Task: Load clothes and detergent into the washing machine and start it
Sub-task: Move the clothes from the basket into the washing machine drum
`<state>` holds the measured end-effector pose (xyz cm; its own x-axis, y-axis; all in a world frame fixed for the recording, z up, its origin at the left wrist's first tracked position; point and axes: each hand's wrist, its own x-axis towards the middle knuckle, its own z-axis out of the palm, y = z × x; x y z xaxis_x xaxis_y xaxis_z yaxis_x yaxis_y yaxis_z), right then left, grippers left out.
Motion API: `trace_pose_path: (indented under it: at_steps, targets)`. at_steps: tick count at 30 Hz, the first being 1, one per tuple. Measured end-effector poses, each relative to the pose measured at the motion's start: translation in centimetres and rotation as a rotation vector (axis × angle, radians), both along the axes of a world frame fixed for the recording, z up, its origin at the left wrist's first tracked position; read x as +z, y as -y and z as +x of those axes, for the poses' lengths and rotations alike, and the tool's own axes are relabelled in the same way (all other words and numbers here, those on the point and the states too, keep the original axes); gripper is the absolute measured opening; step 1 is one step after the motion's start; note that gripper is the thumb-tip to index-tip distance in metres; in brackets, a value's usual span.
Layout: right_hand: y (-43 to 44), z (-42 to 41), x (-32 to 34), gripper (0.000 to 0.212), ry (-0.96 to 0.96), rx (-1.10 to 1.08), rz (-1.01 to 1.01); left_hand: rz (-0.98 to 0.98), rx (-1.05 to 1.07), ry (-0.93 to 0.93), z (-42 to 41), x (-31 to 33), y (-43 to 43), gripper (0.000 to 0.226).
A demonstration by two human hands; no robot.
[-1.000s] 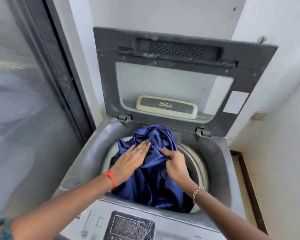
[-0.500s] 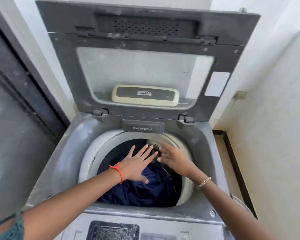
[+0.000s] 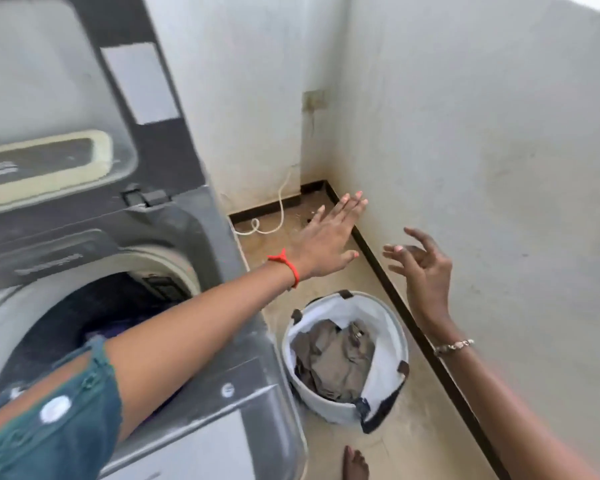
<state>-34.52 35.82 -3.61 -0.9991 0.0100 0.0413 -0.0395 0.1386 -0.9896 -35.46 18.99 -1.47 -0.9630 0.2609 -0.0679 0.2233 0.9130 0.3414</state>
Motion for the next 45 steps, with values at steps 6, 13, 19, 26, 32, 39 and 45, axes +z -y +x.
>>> trace_pose_path:
  at_steps: [6, 13, 19, 26, 32, 39, 45]
  targets:
    - [-5.0, -2.3, -14.3, 0.051, 0.218, 0.115, 0.288, -0.105, 0.015, 0.302, -6.6, -13.6, -7.3, 0.092]
    - [-6.6, -1.4, -35.8, 0.089, 0.457, 0.366, 0.435, -0.300, -0.123, 0.604, -5.8, -37.9, -9.1, 0.086]
    - [-8.0, 1.0, -51.2, 0.115, 0.560, 0.582, 0.618, -0.619, -0.224, 0.593, -2.2, -54.4, -8.2, 0.123]
    - [-5.9, -0.2, -60.8, 0.134, 0.391, 0.703, 0.926, -0.690, -0.176, 0.441, 1.3, -64.3, -7.2, 0.152]
    - [-4.5, 0.3, -64.2, 0.147, 0.443, 0.825, 1.169, -0.620, -0.158, 0.457, 3.0, -68.1, -7.7, 0.137]
    - [-4.5, 2.8, -66.9, 0.131, 0.266, 0.786, 1.373, -0.504, -0.149, 0.367, 3.8, -70.2, -7.6, 0.110]
    - [-3.3, 4.3, -67.0, 0.090, 0.207, 0.755, 1.444, -0.518, -0.231, 0.345, 4.2, -71.1, -7.2, 0.094]
